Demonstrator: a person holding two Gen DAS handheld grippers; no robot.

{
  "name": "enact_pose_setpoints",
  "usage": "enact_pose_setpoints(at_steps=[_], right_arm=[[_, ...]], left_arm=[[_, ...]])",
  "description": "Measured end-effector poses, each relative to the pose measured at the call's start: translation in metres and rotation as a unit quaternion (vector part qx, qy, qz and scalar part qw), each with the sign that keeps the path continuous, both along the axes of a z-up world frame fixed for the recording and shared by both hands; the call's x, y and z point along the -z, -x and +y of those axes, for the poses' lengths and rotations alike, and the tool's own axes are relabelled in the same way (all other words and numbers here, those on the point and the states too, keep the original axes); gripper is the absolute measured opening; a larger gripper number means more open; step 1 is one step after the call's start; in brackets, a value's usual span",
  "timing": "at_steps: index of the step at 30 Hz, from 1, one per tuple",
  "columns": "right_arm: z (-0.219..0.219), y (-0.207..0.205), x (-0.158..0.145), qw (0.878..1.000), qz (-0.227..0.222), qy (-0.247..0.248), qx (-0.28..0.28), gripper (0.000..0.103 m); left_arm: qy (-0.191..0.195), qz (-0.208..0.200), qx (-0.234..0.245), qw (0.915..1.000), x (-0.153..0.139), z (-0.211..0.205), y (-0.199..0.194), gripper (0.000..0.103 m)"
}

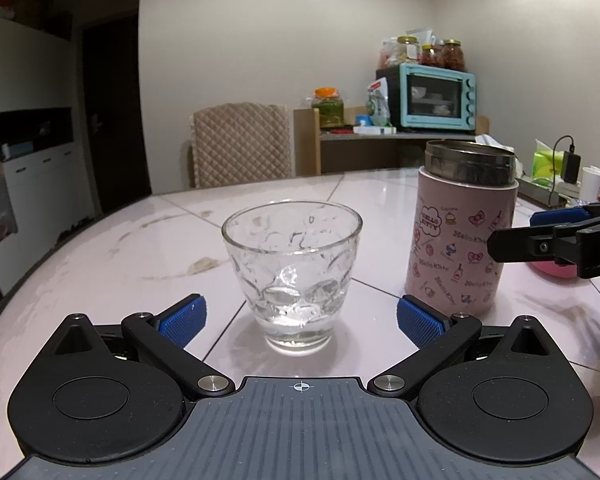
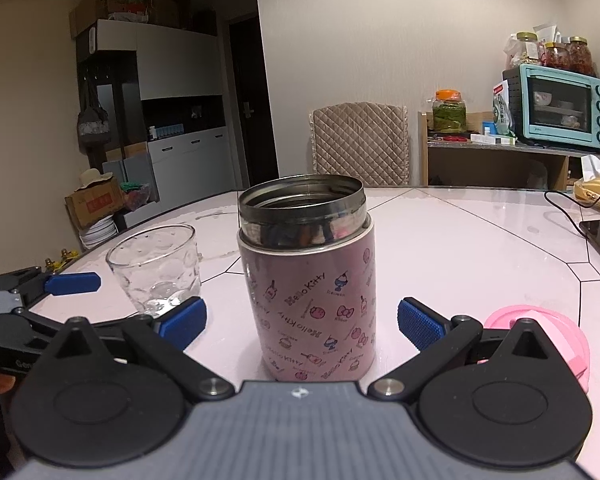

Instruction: Unscrew bottle cap and pour

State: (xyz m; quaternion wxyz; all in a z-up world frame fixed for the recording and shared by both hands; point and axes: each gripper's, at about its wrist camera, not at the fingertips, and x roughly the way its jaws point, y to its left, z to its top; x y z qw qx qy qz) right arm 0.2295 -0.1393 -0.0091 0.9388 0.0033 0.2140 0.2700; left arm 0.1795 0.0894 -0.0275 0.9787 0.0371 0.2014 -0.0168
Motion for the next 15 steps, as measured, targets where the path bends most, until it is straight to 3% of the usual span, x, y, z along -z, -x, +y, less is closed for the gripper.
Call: enact_pose_setpoints(at_steps=[15], right_arm=[[-0.007,0.016,-0.003,1.000,0.001,-0.007,0.003,0.103]], left_arm=[[0.011,0.009,-0.014,0.9998,0.001,-0.007,0.018,0.103]])
